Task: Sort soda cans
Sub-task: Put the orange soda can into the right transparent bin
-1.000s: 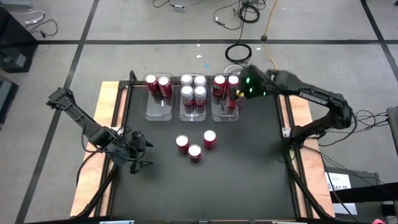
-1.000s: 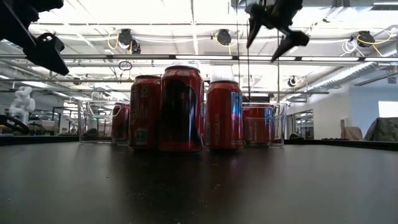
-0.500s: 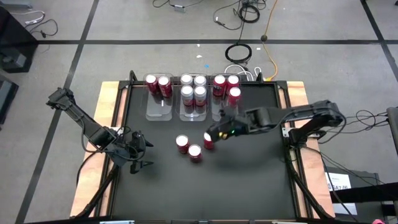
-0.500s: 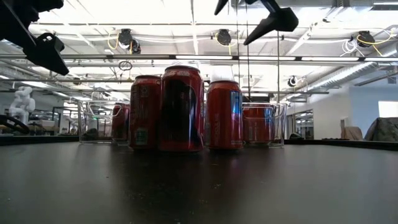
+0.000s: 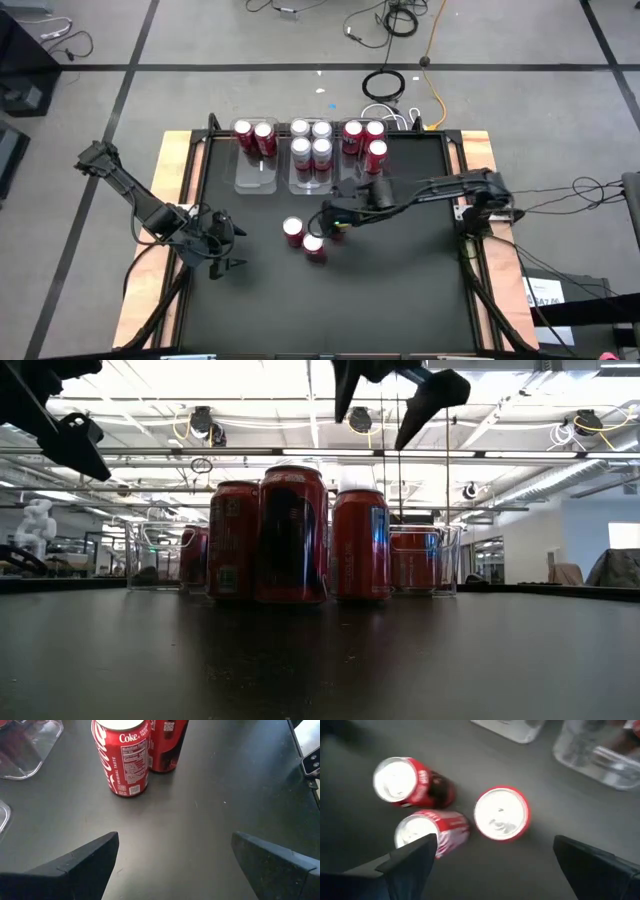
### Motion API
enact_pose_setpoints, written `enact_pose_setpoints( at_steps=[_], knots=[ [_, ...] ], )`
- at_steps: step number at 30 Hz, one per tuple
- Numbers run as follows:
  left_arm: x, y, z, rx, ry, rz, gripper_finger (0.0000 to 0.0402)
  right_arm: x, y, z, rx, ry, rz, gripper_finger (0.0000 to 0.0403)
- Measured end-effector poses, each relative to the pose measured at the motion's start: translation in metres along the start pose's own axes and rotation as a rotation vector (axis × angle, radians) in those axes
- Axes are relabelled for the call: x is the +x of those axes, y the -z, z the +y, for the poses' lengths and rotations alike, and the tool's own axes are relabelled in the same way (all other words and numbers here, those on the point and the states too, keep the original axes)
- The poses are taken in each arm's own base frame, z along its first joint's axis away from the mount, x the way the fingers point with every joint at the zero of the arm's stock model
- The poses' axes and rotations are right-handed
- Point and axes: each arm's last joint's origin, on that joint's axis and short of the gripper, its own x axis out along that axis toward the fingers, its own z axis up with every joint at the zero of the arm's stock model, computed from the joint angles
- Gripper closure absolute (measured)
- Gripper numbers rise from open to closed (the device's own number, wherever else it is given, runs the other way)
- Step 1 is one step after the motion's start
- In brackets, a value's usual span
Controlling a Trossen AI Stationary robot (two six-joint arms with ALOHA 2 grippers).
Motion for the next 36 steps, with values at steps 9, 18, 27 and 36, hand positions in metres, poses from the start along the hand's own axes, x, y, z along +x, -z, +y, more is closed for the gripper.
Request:
enact_pose_setpoints(
  at_steps=[9, 18, 27, 36],
  knots=[
    [0.0, 0.0, 0.0, 0.0, 0.0, 0.0, 0.0006, 0.046, -0.011, 0.011, -0.101, 0.146, 0.148, 0.0012],
    [0.0, 0.0, 0.0, 0.0, 0.0, 0.0, 0.0006, 0.079, -0.026, 0.008, -0.142, 0.178, 0.198, 0.0012],
    [0.0, 0.0, 0.0, 0.001, 0.001, 0.003, 0.0006, 0.11, -0.035, -0.004, -0.103, 0.148, 0.263, 0.0012],
    [0.0, 0.0, 0.0, 0.001, 0.002, 0.004, 0.0006, 0.124, -0.029, -0.011, -0.087, 0.143, 0.314, 0.0012]
  ],
)
